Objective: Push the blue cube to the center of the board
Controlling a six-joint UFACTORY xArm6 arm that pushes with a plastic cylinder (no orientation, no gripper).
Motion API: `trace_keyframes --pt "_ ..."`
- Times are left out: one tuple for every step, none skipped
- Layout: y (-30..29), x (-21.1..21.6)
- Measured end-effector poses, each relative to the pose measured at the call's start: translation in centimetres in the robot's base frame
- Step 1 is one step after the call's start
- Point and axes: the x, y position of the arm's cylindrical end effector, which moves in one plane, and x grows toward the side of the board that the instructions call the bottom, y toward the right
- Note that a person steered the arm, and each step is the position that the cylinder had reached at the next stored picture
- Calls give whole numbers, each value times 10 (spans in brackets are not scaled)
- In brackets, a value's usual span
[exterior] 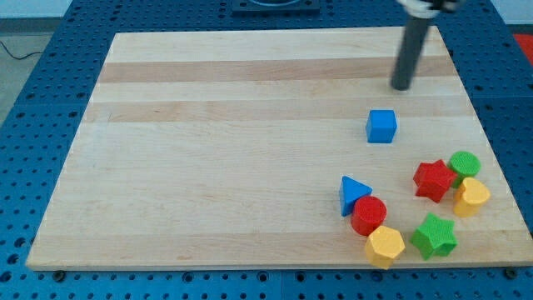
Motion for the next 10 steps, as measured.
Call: trace_keyframes --pt "33 26" --pt "22 33" --pt "-11 48" --pt "-23 78" --pt "-34 95" --pt "-98 89" --pt "-155 52" --pt "-163 38" --pt "-210 15" --pt "-269 8"
